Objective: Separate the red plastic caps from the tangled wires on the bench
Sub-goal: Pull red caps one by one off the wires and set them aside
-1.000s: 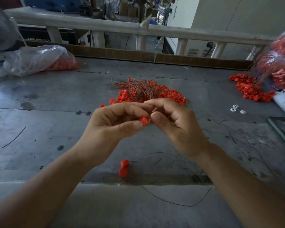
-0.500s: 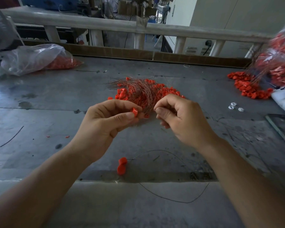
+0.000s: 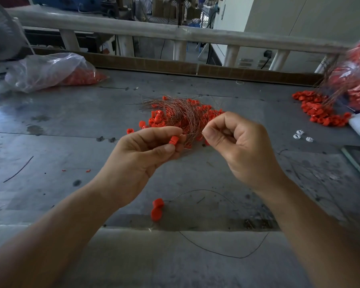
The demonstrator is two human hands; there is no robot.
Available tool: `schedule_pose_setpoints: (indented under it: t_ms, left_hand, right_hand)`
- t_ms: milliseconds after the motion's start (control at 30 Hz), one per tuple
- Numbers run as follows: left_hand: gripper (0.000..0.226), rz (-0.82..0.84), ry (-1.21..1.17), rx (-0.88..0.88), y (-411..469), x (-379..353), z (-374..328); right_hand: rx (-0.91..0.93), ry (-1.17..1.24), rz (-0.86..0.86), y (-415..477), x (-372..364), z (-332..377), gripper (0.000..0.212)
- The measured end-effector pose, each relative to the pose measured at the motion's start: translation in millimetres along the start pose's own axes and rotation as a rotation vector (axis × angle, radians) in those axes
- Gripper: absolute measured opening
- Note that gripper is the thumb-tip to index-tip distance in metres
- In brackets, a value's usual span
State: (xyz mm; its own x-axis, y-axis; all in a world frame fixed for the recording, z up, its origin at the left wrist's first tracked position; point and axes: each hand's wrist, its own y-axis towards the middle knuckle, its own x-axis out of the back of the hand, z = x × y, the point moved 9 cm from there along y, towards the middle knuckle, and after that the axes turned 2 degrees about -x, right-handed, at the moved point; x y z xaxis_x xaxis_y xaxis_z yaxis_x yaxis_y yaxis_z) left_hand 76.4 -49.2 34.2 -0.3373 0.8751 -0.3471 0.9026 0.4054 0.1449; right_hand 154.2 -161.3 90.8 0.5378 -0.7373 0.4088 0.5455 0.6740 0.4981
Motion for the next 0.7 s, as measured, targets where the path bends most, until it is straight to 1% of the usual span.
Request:
schedule_pose_setpoints:
  t_ms: [100,200,367,700]
  left_hand:
    - [0.026,-0.034,0.159,-0.081,-1.8,0.3,-6.6]
    - [0.025,-0.048,0.221,-0.106,-2.1,0.1,-8.6]
    - [0.029,-0.034,0.241,-0.105,-1.6,-1.5,-8.1]
    - [0.028,0.003,0.211,-0.095,-1.6,-6.0,-8.3]
  right_hand:
    - [-0.006,-0.002,0.018,-0.9,-3.5,0.4,0.013]
    - [-0.014,0.004,0.056,-1.9,-9.1,-0.7,0.014]
    - [-0.028,0.030,0.060,-2.2,-10.2,-2.6,0.014]
    - [-0.019,0.026,0.075,-3.2,-12.0,-1.8,0.016]
